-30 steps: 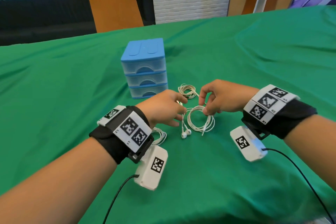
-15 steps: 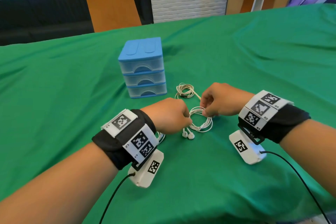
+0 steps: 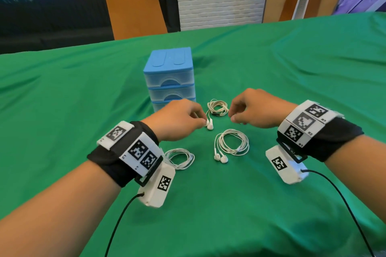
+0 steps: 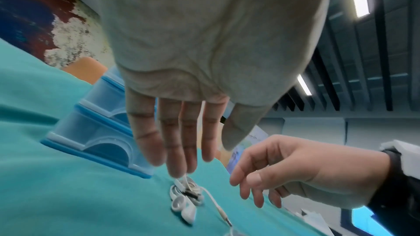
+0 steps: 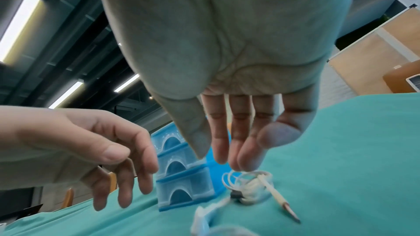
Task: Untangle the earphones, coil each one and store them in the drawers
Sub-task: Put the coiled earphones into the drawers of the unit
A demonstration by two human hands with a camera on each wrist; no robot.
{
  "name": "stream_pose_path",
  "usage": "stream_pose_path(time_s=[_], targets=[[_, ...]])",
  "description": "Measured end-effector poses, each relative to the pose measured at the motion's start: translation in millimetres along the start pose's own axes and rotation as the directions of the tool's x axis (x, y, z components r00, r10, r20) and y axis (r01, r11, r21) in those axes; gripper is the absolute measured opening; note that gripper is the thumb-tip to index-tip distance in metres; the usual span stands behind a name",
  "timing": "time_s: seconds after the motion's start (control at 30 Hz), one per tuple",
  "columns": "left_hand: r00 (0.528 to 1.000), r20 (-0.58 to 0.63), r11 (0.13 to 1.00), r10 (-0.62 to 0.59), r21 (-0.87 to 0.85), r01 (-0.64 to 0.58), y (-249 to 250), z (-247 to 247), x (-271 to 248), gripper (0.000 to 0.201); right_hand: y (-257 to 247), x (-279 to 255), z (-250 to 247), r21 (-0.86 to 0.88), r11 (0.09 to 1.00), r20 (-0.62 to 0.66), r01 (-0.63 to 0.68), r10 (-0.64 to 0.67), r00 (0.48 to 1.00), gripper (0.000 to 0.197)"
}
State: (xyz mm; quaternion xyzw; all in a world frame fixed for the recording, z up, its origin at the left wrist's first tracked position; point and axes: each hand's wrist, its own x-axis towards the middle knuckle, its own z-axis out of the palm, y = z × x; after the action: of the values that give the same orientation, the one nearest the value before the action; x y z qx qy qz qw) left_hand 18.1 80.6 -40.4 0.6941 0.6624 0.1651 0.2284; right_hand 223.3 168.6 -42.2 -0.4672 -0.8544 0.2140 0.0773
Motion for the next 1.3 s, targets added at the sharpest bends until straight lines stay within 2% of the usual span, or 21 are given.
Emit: stream_pose_path(time_s=[0.1, 0.2, 0.3, 0.4, 0.5, 0.63, 0.73, 0.8, 0.9, 0.97, 1.03, 1.2, 1.23, 1.3], targets=[[0.989, -0.111, 0.945, -0.100, -0.322, 0.060, -13, -13, 3, 0.008, -20, 7, -11, 0.011, 0.993, -0.104, 0.116, -0.115, 0.988, 0.009], [0.968, -0.167, 0.785, -0.189, -0.618, 0.047, -23, -27, 5, 0.011, -49, 25, -18, -0.002, 0.973, -0.221, 0.231, -0.225, 0.949, 0.018], [0.927, -0.226, 0.614, -0.301, -0.789, 0.007, -30, -36, 9, 0.011, -79, 49, -23, -0.075, 0.952, -0.286, 0.298, -0.307, 0.908, 0.035], [0.885, -0.222, 0.441, -0.409, -0.897, -0.021, -38, -42, 15, 0.006, -101, 68, -25, -0.213, 0.942, -0.235, 0.260, -0.307, 0.922, 0.056], [0.887, -0.140, 0.304, -0.440, -0.953, 0.000, -44, -44, 22, 0.002, -108, 84, -21, -0.356, 0.910, -0.137, 0.211, -0.274, 0.952, 0.062], [0.896, -0.081, 0.183, -0.436, -0.983, 0.000, -48, -43, 30, 0.007, -100, 96, -12, -0.340, 0.914, -0.104, 0.223, -0.272, 0.957, 0.063], [0.904, -0.060, 0.027, -0.422, -0.998, -0.054, -48, -40, 33, 0.024, -96, 97, -9, -0.312, 0.921, -0.138, 0.233, -0.286, 0.948, 0.065], [0.903, -0.068, -0.071, -0.424, -0.992, -0.108, -44, -37, 35, 0.028, -95, 98, -8, -0.298, 0.925, -0.159, 0.235, -0.291, 0.944, 0.065], [0.878, -0.084, -0.078, -0.471, -0.988, -0.136, -39, -30, 39, 0.022, -96, 99, -11, -0.277, 0.939, -0.180, 0.206, -0.262, 0.948, 0.067], [0.849, -0.085, -0.070, -0.521, -0.987, -0.142, -38, -27, 44, 0.031, -97, 100, -12, -0.286, 0.938, -0.175, 0.198, -0.254, 0.951, 0.067], [0.812, -0.080, -0.072, -0.578, -0.986, -0.149, -40, -26, 50, 0.043, -99, 100, -13, -0.295, 0.936, -0.169, 0.194, -0.251, 0.953, 0.065], [0.693, -0.098, -0.042, -0.714, -0.982, -0.182, -34, -21, 58, 0.057, -101, 100, -15, -0.329, 0.927, -0.167, 0.181, -0.246, 0.955, 0.065], [0.683, -0.096, -0.041, -0.724, -0.982, -0.182, -32, -19, 56, 0.057, -101, 100, -14, -0.328, 0.927, -0.165, 0.183, -0.248, 0.955, 0.066], [0.696, -0.076, -0.049, -0.714, -0.986, -0.158, -30, -17, 48, 0.057, -101, 100, -16, -0.324, 0.928, -0.166, 0.183, -0.247, 0.955, 0.066]])
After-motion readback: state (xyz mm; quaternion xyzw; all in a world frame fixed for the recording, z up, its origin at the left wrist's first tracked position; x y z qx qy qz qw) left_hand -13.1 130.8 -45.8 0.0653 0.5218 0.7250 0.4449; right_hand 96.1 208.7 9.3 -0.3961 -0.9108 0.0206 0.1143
